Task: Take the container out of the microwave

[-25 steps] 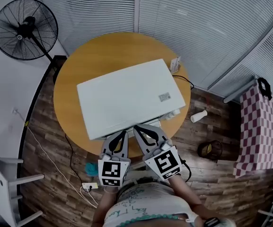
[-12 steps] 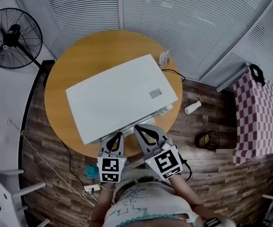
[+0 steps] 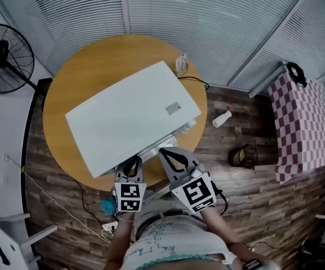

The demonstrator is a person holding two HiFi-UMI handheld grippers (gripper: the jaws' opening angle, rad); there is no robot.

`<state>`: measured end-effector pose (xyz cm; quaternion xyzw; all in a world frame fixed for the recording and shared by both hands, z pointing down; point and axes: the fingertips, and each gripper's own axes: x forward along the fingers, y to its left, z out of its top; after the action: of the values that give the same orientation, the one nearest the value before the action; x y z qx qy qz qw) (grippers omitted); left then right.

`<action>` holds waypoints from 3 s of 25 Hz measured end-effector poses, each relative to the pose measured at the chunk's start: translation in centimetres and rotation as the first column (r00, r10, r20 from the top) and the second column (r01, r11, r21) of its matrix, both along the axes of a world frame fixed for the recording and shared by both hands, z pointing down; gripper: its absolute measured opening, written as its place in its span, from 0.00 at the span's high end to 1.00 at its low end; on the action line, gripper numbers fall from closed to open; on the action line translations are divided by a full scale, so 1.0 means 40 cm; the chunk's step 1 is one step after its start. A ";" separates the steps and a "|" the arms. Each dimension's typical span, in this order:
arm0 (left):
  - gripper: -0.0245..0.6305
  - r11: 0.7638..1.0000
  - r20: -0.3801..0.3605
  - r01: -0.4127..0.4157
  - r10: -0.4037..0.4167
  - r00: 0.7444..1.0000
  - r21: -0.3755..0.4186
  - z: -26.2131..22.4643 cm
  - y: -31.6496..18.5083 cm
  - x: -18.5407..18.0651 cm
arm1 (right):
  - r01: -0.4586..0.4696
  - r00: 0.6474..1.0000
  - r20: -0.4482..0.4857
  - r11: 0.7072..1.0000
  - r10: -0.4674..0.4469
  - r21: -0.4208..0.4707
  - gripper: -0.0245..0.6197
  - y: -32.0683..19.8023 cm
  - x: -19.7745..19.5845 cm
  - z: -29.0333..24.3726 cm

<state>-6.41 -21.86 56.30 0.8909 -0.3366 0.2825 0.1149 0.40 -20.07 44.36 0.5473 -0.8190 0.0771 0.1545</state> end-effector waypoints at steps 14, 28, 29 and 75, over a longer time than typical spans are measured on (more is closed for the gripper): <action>0.85 0.992 0.194 -0.106 0.092 0.977 0.063 0.053 -0.034 0.034 | -0.057 0.998 0.000 0.998 0.057 -0.022 0.97 0.020 0.051 0.016; 0.78 0.969 0.427 -0.247 0.215 0.878 0.020 0.153 -0.052 0.076 | -0.049 0.999 0.005 0.998 0.050 -0.034 0.97 0.012 0.070 0.029; 0.78 0.968 0.434 -0.252 0.220 0.874 0.016 0.159 -0.052 0.079 | -0.052 0.999 0.006 0.998 0.052 -0.037 0.97 0.012 0.074 0.029; 0.92 0.994 0.548 -0.114 0.095 0.831 0.001 0.150 0.024 0.112 | 0.132 0.990 0.042 0.991 -0.132 0.002 0.97 0.046 0.164 0.019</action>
<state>-1.94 -20.90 62.29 0.7921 -0.3109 0.5251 -0.0162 6.96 -18.24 45.10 0.4903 -0.8563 0.0784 0.1423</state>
